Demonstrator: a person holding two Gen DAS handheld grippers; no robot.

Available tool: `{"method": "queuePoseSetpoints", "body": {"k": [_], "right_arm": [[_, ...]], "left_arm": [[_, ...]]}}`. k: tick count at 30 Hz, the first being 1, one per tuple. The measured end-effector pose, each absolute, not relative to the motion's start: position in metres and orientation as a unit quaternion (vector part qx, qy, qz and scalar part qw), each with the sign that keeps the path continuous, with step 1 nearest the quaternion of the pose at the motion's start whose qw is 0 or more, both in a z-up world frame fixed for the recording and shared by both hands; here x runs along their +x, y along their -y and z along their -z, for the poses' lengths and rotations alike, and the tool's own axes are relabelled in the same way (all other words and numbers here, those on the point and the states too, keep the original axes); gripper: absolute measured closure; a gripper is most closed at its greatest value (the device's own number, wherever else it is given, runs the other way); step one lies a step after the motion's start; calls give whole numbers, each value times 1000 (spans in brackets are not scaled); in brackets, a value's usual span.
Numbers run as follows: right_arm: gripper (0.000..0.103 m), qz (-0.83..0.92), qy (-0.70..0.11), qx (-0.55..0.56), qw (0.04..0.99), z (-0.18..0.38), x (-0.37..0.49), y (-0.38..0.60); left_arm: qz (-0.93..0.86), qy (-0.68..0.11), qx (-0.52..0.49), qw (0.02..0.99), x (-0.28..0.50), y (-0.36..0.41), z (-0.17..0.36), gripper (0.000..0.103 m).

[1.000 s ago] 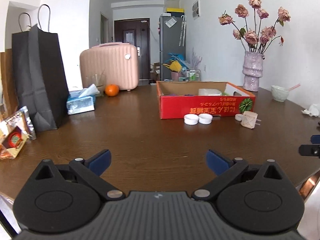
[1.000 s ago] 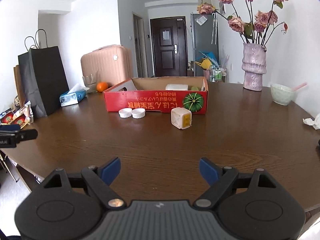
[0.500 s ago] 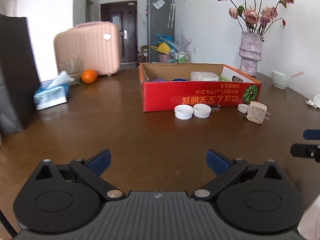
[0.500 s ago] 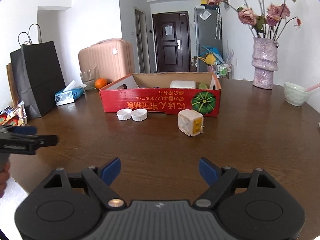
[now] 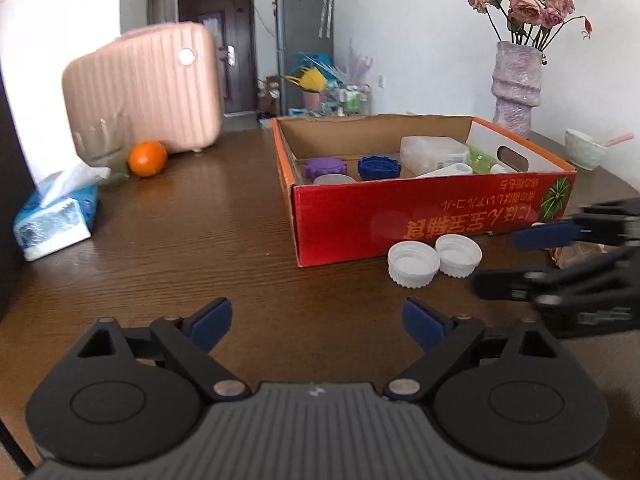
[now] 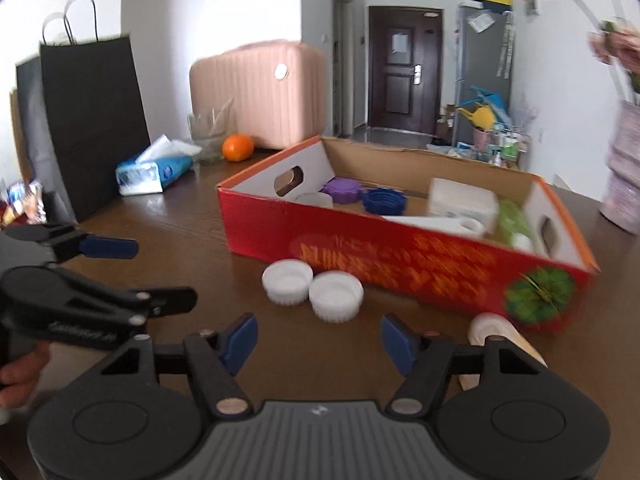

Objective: Organize rigid objects
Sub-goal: 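Grasp a white bottle cap with the left tool while the right tool grasps another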

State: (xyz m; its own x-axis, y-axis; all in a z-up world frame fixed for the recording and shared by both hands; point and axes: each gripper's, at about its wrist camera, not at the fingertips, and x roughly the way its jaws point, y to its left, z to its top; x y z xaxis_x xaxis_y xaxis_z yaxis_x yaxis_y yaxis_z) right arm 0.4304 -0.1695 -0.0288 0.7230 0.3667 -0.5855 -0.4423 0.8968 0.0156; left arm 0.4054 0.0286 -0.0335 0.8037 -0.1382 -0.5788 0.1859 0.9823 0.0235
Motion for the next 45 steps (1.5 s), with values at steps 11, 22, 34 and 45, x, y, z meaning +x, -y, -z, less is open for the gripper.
{"method": "queuePoseSetpoints", "body": {"k": [11,22,34,45], "right_arm": [[64,-213,-322,-45,921,42,467,185],[64,-213,-290,-22,933,18,421,223],[64,-200,-279,41,938,-4,320,258],[64,-211,-263,50,940,-11,241,259]], "left_arm": [[164,-319,56,932,448,13,48,25],[155,-313,68,934,437,41,41,62],[141,-308,-24,941,295,22,12,62],[146,-295,-31,944,222,25,1,62]]}}
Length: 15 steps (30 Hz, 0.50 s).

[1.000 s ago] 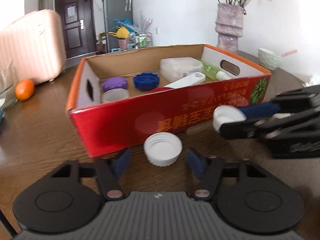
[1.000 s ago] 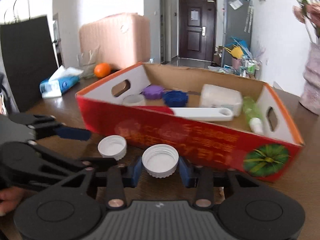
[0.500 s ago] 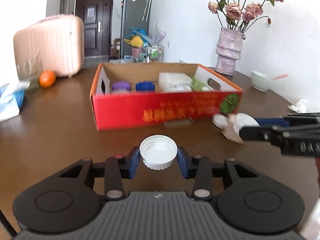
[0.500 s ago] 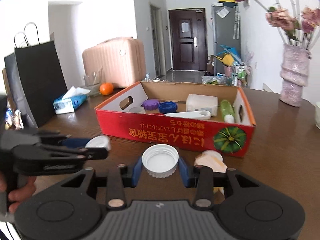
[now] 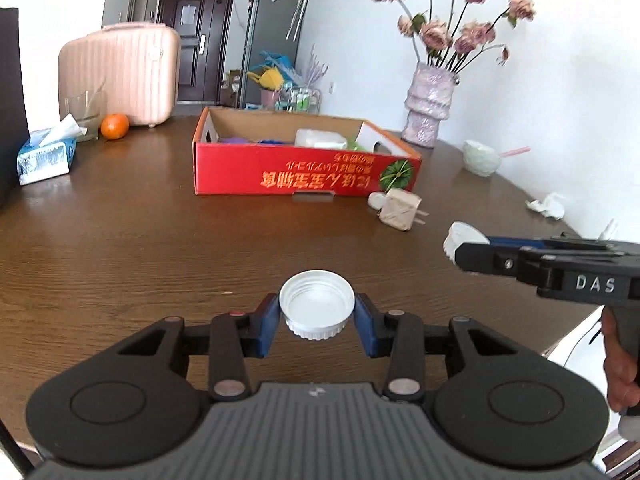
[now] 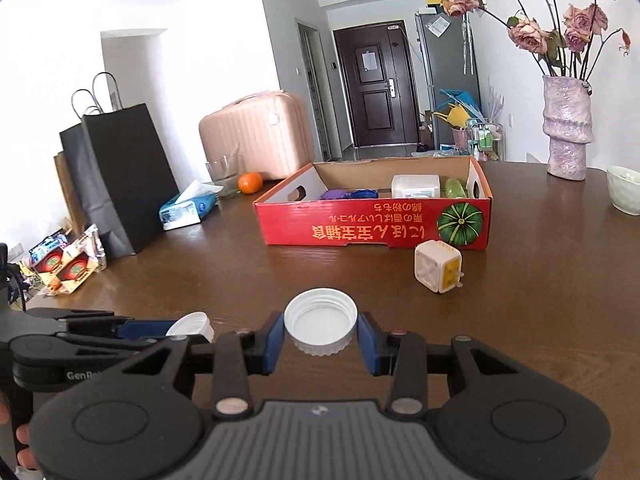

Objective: Organize rigid objects
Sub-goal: 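Grasp a white bottle cap with the left tool while the right tool grasps another, then lower both white caps into the red box and open both tools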

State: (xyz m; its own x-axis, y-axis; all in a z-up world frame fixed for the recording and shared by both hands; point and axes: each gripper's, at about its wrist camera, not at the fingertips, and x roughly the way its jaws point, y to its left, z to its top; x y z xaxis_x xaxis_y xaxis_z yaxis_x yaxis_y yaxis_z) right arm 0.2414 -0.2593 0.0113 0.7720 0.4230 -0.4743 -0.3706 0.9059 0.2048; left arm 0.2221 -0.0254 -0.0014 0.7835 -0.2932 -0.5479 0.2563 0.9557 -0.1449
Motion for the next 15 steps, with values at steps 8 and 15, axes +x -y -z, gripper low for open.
{"method": "queuePoseSetpoints", "body": {"k": [8,15], "right_arm": [[64,-204,-252,53,944,-17,229,265],[64,-209,-256,54,942,-18,249,265]], "left_arm": [[143,-283,-30,948,214,29,-6,62],[147,-268,-20,952,239,31,-14,62]]}}
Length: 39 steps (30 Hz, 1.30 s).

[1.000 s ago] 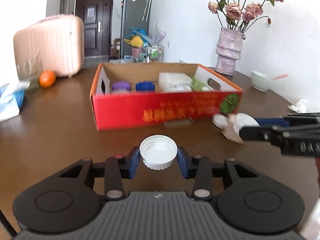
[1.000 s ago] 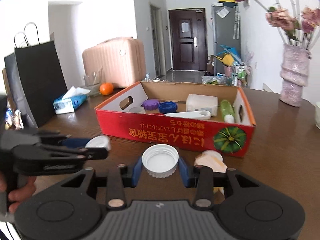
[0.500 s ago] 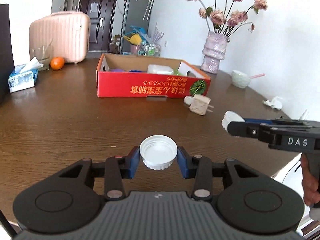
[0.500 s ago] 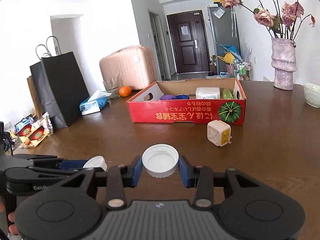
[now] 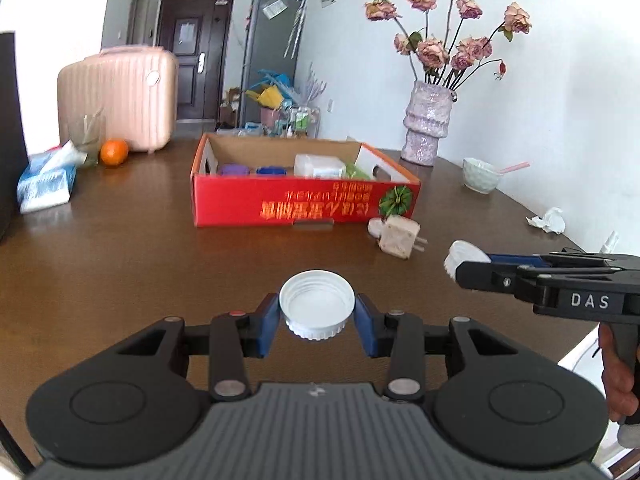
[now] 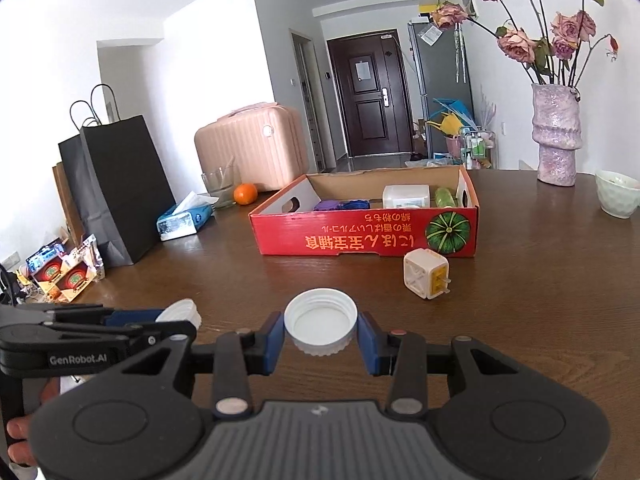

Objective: Organize rigid objects
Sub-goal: 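Lower both white caps into the red box and open both tools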

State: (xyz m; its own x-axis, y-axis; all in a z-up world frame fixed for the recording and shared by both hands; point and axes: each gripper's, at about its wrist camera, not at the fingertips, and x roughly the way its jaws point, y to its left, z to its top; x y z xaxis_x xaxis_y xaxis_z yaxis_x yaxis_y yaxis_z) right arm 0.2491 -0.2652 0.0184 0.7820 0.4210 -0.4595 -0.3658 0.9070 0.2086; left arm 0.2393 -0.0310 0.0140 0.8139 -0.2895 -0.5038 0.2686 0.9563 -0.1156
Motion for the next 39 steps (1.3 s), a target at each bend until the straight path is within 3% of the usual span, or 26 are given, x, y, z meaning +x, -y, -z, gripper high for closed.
{"method": "queuePoseSetpoints", "body": {"k": [10,15,20,27,29,33,34,39], "right_arm": [[64,-243,-240,36,939,-70,386,257],[64,-238,-309,29,921,-65,514,235],[64,-210,-383,-2,900,-33,614,206],[62,-191,-431,3,882,2,660,200],[56,-192,-429,9,883,5,660,202],[45,-191,-415,24,889,-4,655,214],[45,-189,-413,26,891,-9,653,217],[44,-186,-392,20,901,-43,626,229]], "left_arm": [[175,-262,-37,948,399,19,-51,62],[175,-330,-54,926,523,21,-49,62],[134,-401,-69,903,614,25,-14,62],[116,-430,-70,893,638,21,16,60],[119,-428,-72,893,636,19,14,58],[124,-411,-75,900,625,16,-2,45],[124,-406,-72,903,622,16,-8,40],[114,-379,-53,917,590,8,-42,34]]}}
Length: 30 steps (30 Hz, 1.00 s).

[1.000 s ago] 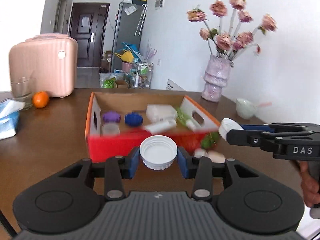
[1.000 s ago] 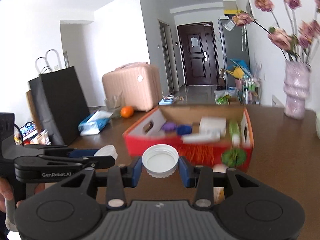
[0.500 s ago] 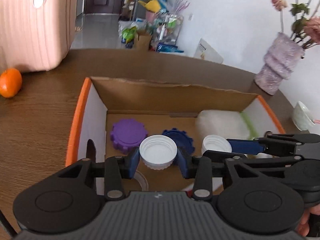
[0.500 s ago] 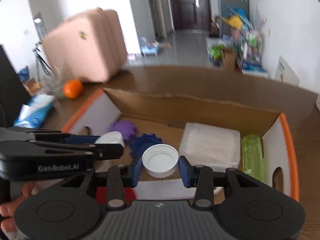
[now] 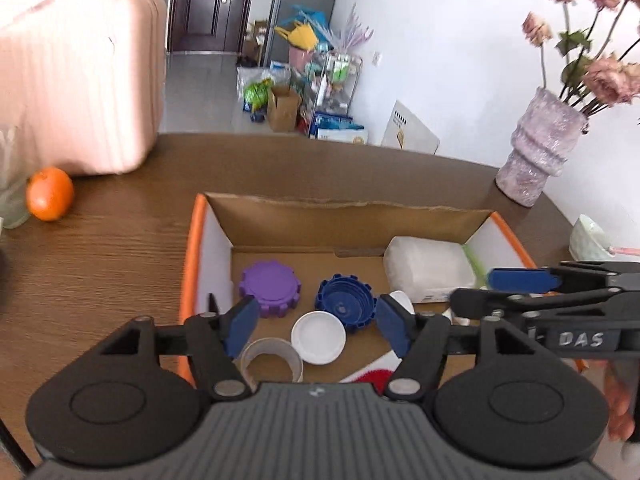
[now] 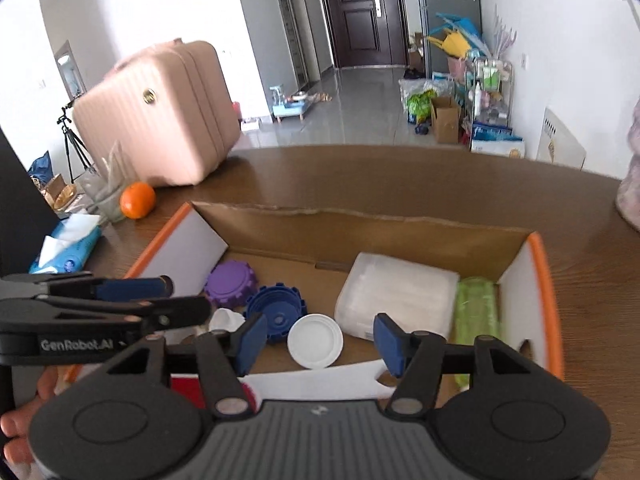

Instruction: Organize rigid objects

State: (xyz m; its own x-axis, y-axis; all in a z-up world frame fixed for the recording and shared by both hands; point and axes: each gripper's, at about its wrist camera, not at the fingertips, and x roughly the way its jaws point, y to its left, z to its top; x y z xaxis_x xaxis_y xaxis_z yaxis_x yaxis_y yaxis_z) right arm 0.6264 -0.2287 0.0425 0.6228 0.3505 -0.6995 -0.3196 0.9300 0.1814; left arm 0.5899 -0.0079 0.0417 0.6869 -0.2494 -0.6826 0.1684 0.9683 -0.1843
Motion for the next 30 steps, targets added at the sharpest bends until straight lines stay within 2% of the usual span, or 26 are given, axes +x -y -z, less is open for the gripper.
{"method": "queuePoseSetpoints", "body": {"k": [3,6,13,17,23,30], "right_arm": [[43,-184,-380,9,906,-65,600,238],[36,-179,-363,-3,915,-90,569,248],[26,-178,-314,-18,932,-134,487,271],[25,-186,-297,-8,937,-146,448,279],[22,-200,-266,6,943,-153,394,284],[17,-220,-229,8,948,-115,317,285]], "left_arm": [[106,-363,-37,925,564,3,-65,29],[97,-345,-23,933,532,-6,-86,19],[77,-314,6,946,444,-14,-119,14],[78,-291,16,954,401,-8,-136,11],[90,-235,22,968,336,-1,-149,4],[126,-220,-43,966,260,-16,-118,2]]}}
